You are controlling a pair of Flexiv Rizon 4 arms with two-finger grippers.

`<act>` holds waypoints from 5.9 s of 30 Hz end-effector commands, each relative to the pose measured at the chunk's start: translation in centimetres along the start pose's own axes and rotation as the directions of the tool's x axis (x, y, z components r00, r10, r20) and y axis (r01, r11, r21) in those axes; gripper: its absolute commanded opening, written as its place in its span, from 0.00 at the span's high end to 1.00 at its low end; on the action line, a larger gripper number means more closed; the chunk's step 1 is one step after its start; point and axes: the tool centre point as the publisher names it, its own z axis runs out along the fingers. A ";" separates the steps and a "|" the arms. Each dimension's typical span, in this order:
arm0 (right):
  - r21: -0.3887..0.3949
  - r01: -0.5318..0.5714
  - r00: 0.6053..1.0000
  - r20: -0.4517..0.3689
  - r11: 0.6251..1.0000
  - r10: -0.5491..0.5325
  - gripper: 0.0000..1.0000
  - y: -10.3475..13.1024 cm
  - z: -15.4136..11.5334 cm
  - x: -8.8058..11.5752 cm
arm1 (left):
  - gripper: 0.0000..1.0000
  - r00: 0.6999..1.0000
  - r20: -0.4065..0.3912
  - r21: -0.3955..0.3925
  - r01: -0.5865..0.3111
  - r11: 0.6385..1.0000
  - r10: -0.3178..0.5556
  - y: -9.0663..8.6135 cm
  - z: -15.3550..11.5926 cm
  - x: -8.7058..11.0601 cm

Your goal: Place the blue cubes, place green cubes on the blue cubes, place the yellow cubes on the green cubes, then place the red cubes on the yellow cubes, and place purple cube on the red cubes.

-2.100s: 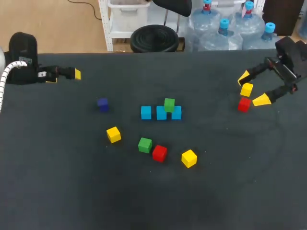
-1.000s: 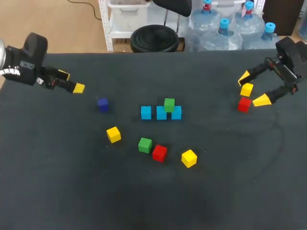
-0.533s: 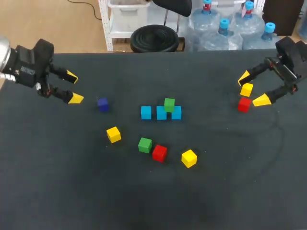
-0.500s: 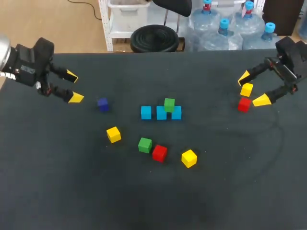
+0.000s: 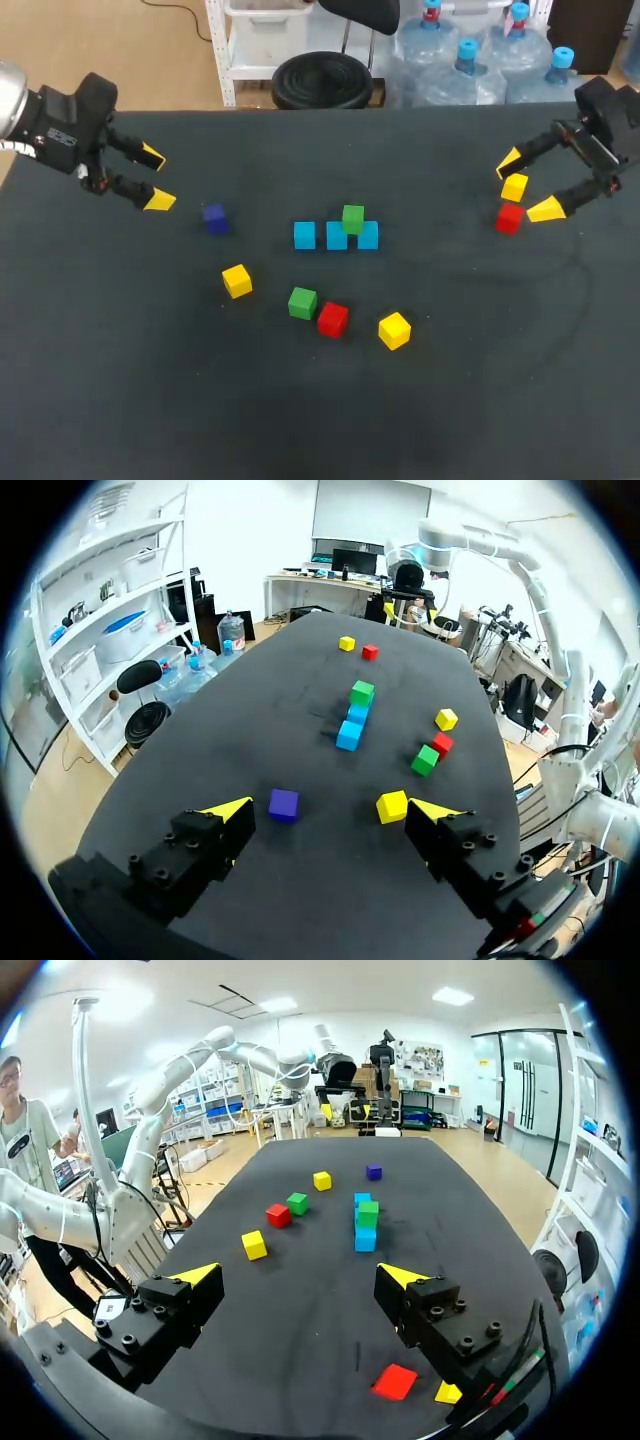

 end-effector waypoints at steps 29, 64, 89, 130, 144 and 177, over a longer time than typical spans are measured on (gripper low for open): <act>0.000 0.001 1.000 0.001 1.000 -0.001 0.00 0.0 0.1 0.0 | 0.00 0.879 -0.100 0.231 -0.435 0.870 0.466 -7.5 7.6 -1.4; 0.000 0.001 1.000 0.001 1.000 -0.001 0.00 0.0 0.1 0.0 | 0.00 0.798 -0.169 0.312 -0.513 0.800 0.578 -13.0 15.5 0.2; 0.000 0.001 1.000 0.001 1.000 -0.001 0.00 0.0 0.1 0.0 | 0.00 0.801 -0.203 0.306 -0.494 0.813 0.563 -12.5 18.1 0.5; 0.000 0.001 1.000 0.001 1.000 -0.001 0.00 0.0 0.1 0.0 | 1.00 0.824 -0.262 0.251 -0.445 0.860 0.503 -12.7 15.8 -2.6; 0.000 0.001 1.000 0.001 1.000 -0.001 0.00 0.0 0.1 0.0 | 1.00 0.886 -0.291 0.143 -0.332 0.932 0.360 -8.9 14.2 -5.8; 0.000 0.001 1.000 0.001 1.000 -0.001 0.00 0.0 0.1 0.0 | 1.00 0.911 -0.297 0.112 -0.263 0.958 0.285 -3.3 19.0 -7.7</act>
